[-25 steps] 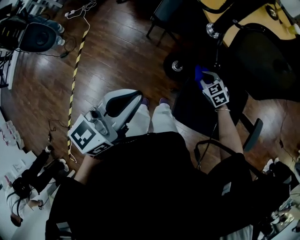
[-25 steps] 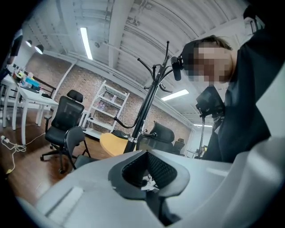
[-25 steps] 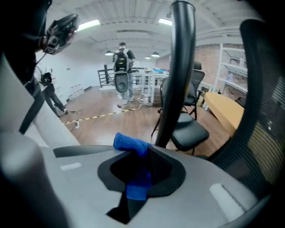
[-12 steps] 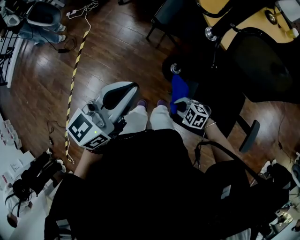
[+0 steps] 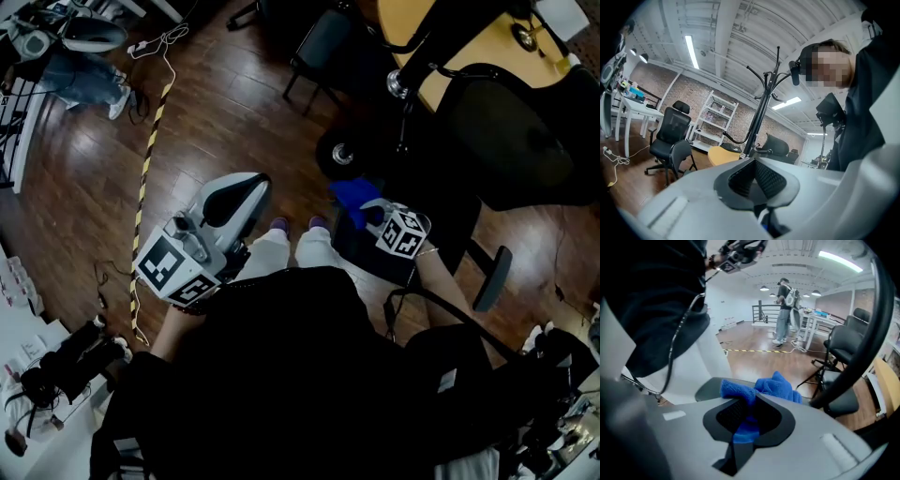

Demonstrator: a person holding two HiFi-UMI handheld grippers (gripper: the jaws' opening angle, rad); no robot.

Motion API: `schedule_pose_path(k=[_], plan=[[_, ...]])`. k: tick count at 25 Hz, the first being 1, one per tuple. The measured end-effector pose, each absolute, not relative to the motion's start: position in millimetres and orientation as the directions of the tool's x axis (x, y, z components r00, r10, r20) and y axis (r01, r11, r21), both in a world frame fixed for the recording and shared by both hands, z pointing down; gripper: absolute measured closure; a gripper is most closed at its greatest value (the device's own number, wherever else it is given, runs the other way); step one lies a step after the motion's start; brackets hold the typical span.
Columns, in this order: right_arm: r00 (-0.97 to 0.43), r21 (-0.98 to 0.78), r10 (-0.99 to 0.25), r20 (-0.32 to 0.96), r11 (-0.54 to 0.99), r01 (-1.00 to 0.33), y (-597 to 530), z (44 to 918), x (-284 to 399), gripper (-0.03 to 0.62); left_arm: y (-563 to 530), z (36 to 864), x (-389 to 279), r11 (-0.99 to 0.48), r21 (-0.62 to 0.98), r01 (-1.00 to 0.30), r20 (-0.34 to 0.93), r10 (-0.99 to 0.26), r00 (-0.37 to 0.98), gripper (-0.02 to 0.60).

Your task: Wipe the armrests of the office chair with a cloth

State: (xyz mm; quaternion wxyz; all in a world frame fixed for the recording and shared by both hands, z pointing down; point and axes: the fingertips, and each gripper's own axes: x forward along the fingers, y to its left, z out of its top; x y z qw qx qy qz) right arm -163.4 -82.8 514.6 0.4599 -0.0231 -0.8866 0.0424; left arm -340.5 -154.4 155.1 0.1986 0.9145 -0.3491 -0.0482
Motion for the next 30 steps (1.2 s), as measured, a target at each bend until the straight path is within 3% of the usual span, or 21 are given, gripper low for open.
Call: schedule_pose_path(k=[6,11,15,20,22,27,30], plan=[[-0.523,-0.007,-0.139,0.841,0.964,-0.267,-192,516,-135,0.545,-147,154,-350,-0.639,0.414,-0.649,0.051,-0.696,0.717,0.575],[-0.54,0.024,-0.216,0.814,0.94,-0.339,-163,510,-137,0.545,-151,156,-350,-0.626,0.426,-0.653,0.047,-0.706,0.707,0.575],[-0.629,-0.103,-0.078,0.774,0.964,-0.246,-70,509,-156,0.545,-151,155,-346,-0.629,0.43,-0.647,0.045,-0.701,0.711,0.575],[-0.687,-0.336,0.136,0.714,0.927,-0.166,22,500,-170,0.545,-148,156,-328,-0.689,0.313,-0.654,0.105,-0.659,0.745,0.575],[-0.692,-0.368,0.155,0.705,0.914,-0.17,26,501,-166,0.545,-147,158,-322,-0.703,0.301,-0.644,0.114,-0.644,0.756,0.575],[-0.702,-0.325,-0.079,0.707,0.846,-0.423,-61,515,-131,0.543,-145,165,-328,-0.678,0.329,-0.658,0.124,-0.66,0.741,0.575],[-0.63,-0.25,-0.256,0.733,0.76,-0.6,-139,518,-100,0.542,-143,174,-329,-0.677,0.287,-0.678,0.174,-0.659,0.732,0.575]])
